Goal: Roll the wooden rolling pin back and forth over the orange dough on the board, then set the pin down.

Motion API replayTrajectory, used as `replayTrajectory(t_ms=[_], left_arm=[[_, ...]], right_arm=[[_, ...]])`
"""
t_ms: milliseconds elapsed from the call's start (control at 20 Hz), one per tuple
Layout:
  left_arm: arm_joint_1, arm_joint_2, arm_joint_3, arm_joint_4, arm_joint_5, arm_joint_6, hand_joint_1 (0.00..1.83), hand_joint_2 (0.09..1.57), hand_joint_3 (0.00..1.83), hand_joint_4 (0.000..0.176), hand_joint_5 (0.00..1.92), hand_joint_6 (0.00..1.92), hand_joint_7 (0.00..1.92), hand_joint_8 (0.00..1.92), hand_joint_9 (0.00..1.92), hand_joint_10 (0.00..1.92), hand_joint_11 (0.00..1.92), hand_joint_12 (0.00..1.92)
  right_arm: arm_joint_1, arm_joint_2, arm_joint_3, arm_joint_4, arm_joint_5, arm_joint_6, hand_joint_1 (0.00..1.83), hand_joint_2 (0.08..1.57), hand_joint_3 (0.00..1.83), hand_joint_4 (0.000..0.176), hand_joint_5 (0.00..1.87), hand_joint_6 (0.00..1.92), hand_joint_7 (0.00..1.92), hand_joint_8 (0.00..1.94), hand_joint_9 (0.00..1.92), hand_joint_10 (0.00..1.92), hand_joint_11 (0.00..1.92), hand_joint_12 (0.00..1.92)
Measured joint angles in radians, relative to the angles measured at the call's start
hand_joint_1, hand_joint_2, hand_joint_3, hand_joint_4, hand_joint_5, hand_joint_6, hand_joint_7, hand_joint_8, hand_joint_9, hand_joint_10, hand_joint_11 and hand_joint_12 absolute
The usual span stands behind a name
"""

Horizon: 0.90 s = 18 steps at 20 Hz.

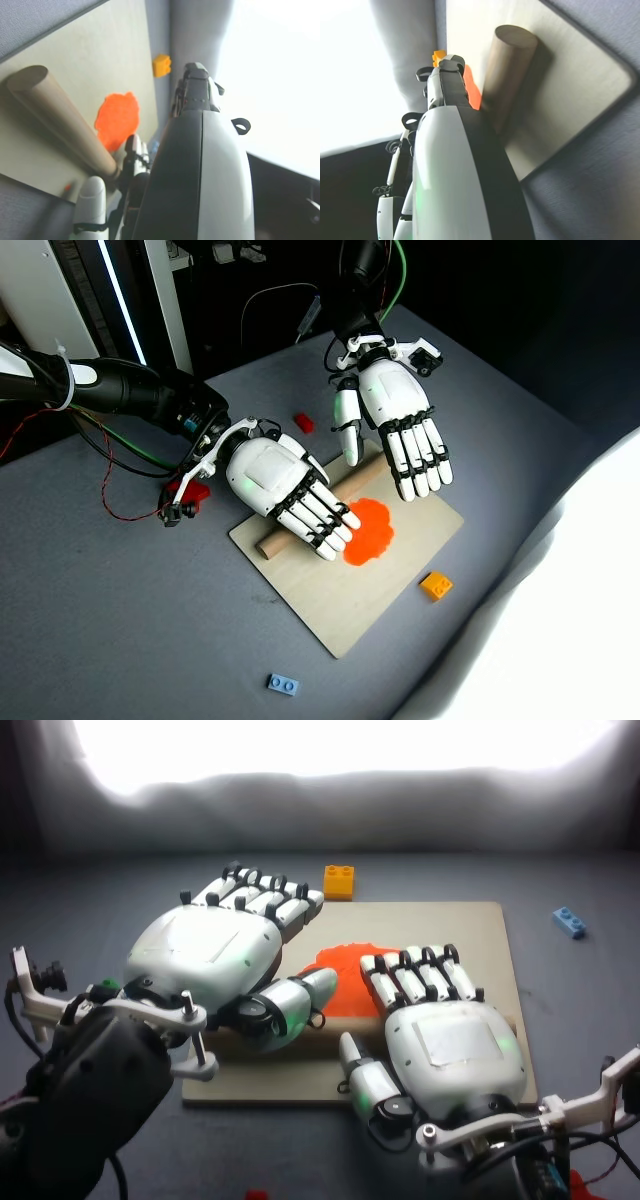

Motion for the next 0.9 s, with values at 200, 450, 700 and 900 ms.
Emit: replayTrajectory(t_ms=[200,450,700,900], left_arm=[[-0.04,0.012,0.0,-0.006,0.071,0.023,0.0,1.53,0.0,0.0,0.17,0.0,0.17,0.0,0.11,0.0,0.0,0.19],[-0.088,0.043,0.0,-0.005,0.142,0.049,0.0,1.52,0.0,0.0,0.17,0.0,0.16,0.0,0.1,0.0,0.0,0.16],[-0.123,0.084,-0.007,-0.063,0.198,0.103,0.0,1.52,0.0,0.0,0.18,0.01,0.22,0.01,0.16,0.02,0.0,0.24],[-0.194,0.105,-0.009,-0.112,0.271,0.212,0.0,1.47,0.0,0.0,0.21,0.01,0.25,0.01,0.19,0.02,0.0,0.32]], right_arm=[[0.03,0.016,0.001,-0.001,-0.003,0.016,0.0,1.57,0.11,0.0,0.22,0.01,0.2,0.0,0.13,0.0,0.0,0.26],[0.072,0.061,0.001,0.002,-0.016,0.021,0.0,1.57,0.1,0.0,0.22,0.01,0.21,0.01,0.13,0.01,0.0,0.28],[0.109,0.172,-0.039,-0.003,-0.051,0.019,0.0,1.47,0.0,0.0,0.2,0.0,0.26,0.01,0.19,0.02,0.0,0.38],[0.111,0.331,-0.098,-0.016,-0.211,0.069,0.07,1.4,0.0,0.0,0.32,0.04,0.37,0.02,0.29,0.04,0.0,0.68]])
